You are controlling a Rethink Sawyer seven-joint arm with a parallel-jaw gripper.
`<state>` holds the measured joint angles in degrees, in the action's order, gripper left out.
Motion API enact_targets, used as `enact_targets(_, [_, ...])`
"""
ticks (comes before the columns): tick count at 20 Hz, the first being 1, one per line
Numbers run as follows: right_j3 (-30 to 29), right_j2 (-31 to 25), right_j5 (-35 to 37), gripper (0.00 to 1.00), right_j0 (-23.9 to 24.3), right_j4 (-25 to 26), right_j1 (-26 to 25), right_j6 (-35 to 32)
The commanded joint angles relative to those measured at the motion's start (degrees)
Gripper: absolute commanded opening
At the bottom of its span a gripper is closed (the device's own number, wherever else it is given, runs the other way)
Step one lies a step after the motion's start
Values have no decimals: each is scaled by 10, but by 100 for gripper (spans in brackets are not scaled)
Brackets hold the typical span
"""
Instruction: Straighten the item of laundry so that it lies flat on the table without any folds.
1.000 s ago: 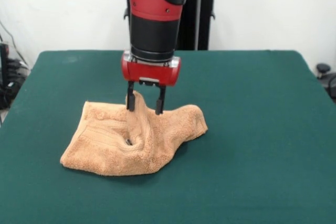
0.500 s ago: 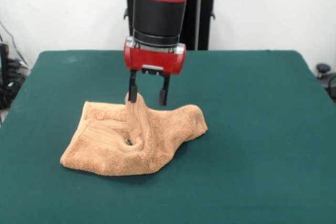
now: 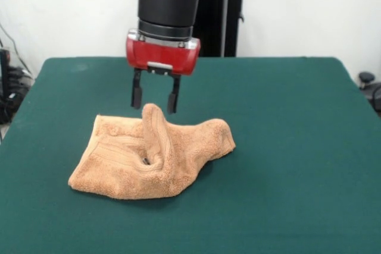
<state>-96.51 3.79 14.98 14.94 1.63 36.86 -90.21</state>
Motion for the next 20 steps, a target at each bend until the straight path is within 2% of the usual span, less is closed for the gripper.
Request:
enact_targets(1, [-40, -35, 58, 100, 16, 37, -21, -22])
enact_targets(12, [-26, -46, 28, 100, 26, 52, -55, -34])
enact_targets(20, [-30, -47, 29, 100, 20, 53, -51, -49])
